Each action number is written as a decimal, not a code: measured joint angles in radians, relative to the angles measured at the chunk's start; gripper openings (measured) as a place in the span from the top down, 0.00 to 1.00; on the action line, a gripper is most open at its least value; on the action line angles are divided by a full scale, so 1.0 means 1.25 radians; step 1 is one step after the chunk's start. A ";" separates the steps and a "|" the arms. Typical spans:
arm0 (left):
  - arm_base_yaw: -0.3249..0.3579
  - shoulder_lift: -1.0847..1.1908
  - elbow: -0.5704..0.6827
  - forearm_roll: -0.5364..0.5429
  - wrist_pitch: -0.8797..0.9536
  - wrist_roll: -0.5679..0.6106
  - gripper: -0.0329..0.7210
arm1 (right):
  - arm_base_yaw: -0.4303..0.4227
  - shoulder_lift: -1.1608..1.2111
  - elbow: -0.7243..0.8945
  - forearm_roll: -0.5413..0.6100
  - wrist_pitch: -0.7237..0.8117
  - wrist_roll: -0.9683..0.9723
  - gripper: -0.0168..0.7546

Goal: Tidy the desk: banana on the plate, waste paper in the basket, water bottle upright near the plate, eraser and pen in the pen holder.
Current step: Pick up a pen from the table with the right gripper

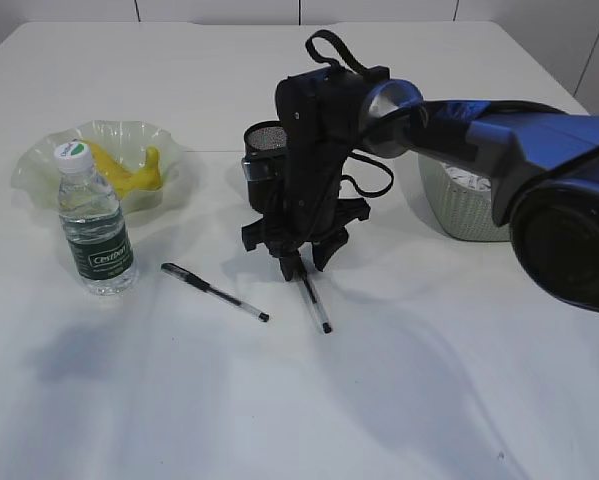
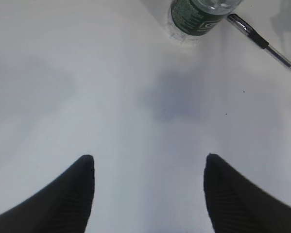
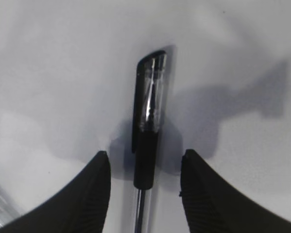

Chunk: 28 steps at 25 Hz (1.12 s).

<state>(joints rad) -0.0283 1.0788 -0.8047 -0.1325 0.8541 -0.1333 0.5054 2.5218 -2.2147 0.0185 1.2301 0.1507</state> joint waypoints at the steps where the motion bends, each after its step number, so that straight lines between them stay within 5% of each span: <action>1: 0.000 0.000 0.000 0.000 0.000 0.000 0.30 | 0.000 0.002 0.000 0.000 0.000 0.000 0.52; 10: 0.000 0.000 0.000 0.000 -0.002 0.000 0.30 | 0.000 0.009 -0.005 0.002 0.000 0.004 0.53; 18: 0.000 0.000 0.000 0.000 -0.002 0.000 0.30 | 0.000 0.009 -0.006 0.003 0.000 0.007 0.89; 28: 0.000 0.000 0.000 0.000 -0.002 0.000 0.30 | 0.000 0.005 -0.006 0.003 -0.001 -0.018 0.92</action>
<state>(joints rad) -0.0283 1.0788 -0.8047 -0.1325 0.8518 -0.1333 0.5054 2.5284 -2.2224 0.0223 1.2282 0.1282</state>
